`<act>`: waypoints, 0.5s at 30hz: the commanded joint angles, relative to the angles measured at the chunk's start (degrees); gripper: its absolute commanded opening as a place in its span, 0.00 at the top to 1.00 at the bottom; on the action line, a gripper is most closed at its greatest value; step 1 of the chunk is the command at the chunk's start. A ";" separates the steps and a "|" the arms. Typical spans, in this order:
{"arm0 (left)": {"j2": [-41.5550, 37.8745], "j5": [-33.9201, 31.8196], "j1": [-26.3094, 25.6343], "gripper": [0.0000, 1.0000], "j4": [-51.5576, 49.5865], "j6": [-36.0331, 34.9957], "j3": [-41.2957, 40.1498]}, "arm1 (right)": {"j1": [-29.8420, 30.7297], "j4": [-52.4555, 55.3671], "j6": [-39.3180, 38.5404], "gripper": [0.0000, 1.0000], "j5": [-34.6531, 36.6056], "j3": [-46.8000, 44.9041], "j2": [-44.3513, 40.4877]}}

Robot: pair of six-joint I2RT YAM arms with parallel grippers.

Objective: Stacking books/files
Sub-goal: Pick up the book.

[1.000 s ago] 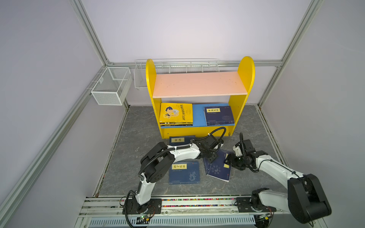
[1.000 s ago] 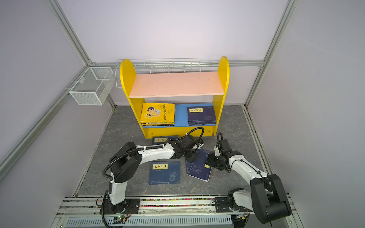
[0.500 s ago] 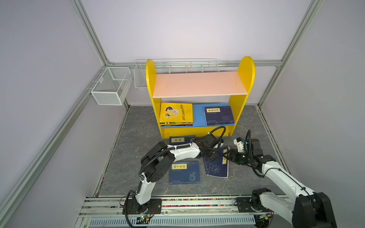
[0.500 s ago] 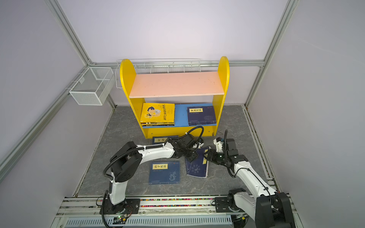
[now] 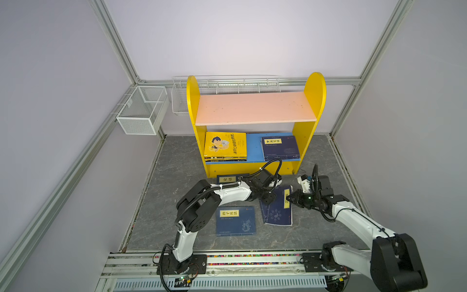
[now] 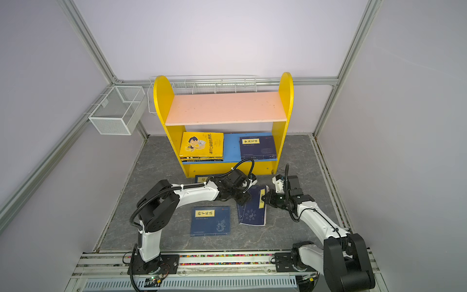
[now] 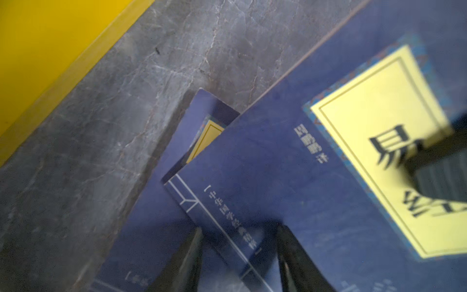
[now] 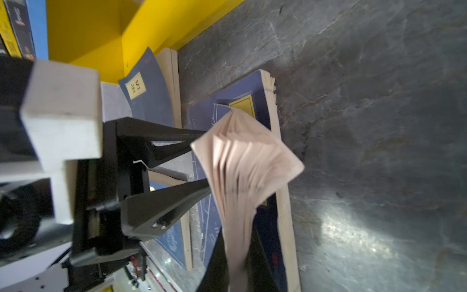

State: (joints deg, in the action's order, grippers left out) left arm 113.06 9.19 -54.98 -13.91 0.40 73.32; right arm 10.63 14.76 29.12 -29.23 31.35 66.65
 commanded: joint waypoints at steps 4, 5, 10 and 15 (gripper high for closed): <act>-14.74 5.10 6.20 0.37 -1.34 3.40 -5.69 | 0.78 7.78 -8.64 0.94 -7.61 9.79 -2.26; -17.72 6.57 7.39 0.33 -2.27 3.60 -6.37 | 0.79 10.17 -10.79 0.94 -9.19 11.64 -2.57; -29.19 9.53 11.90 0.19 -8.57 6.11 -7.64 | 3.78 18.80 -18.22 0.94 -15.07 18.60 -1.92; -36.10 12.94 13.39 0.09 -14.55 0.68 -8.85 | 6.97 23.02 -23.50 0.94 -20.38 22.95 -0.91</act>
State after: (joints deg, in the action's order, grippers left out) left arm 77.87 18.26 -41.87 -20.97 4.62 65.98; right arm 16.19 32.69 11.88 -43.18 52.53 65.23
